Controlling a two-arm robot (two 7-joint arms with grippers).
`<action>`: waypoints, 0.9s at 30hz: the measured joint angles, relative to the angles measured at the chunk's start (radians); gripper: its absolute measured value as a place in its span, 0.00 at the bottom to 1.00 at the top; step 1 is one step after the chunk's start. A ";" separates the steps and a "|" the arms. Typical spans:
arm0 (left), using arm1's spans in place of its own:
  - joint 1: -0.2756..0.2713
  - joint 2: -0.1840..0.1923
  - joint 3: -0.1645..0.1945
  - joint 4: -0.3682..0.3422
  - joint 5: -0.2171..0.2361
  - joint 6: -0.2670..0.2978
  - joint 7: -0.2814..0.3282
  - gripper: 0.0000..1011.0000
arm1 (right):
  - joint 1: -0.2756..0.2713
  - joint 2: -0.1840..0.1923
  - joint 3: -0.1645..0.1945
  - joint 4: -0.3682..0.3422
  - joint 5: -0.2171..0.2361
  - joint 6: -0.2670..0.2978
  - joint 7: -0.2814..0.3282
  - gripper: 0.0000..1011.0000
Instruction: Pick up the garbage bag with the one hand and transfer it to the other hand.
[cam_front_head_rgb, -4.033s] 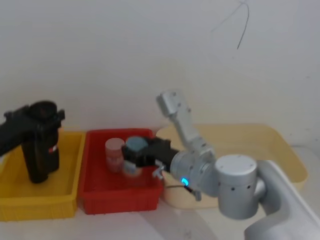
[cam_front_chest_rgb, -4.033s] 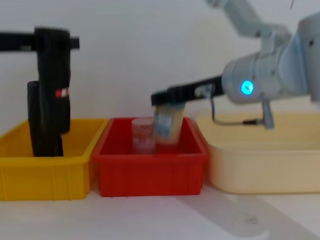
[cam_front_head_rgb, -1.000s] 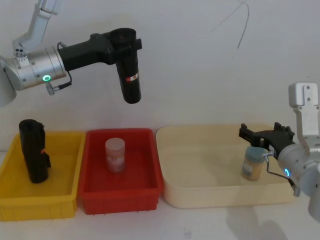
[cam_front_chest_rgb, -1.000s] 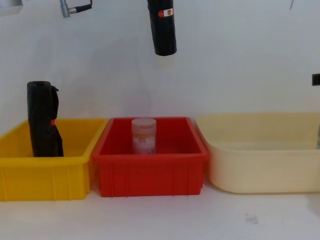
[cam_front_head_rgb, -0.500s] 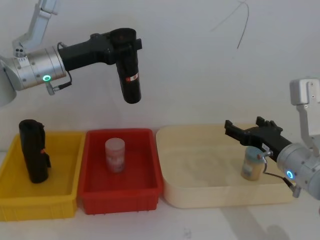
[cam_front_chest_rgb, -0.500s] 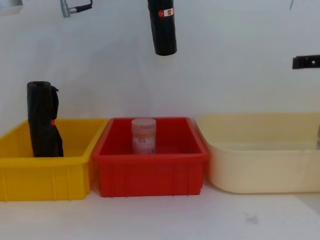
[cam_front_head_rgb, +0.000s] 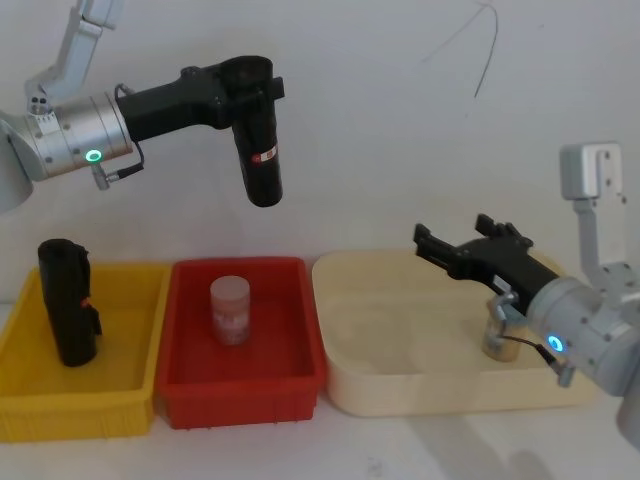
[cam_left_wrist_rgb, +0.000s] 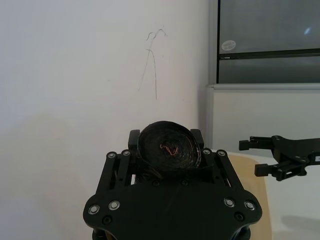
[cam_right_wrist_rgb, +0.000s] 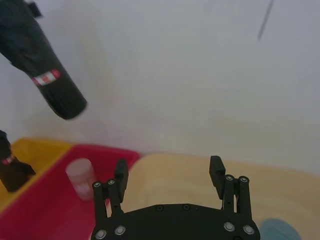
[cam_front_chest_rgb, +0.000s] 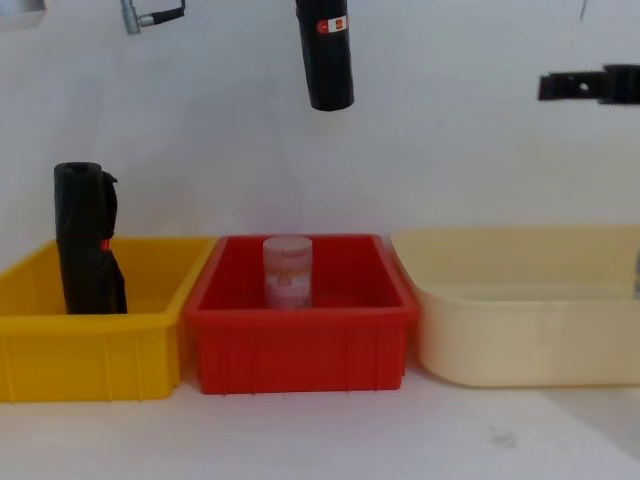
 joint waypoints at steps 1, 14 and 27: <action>0.000 0.000 0.000 0.000 0.000 0.000 0.000 0.56 | 0.000 -0.005 -0.005 -0.003 -0.001 -0.002 -0.003 0.99; 0.000 0.000 0.000 0.000 0.000 0.000 0.000 0.56 | 0.030 -0.117 -0.127 -0.035 -0.051 -0.101 -0.091 0.99; 0.000 0.000 0.000 0.000 0.000 0.000 0.000 0.56 | 0.048 -0.163 -0.216 -0.044 -0.078 -0.135 -0.119 0.99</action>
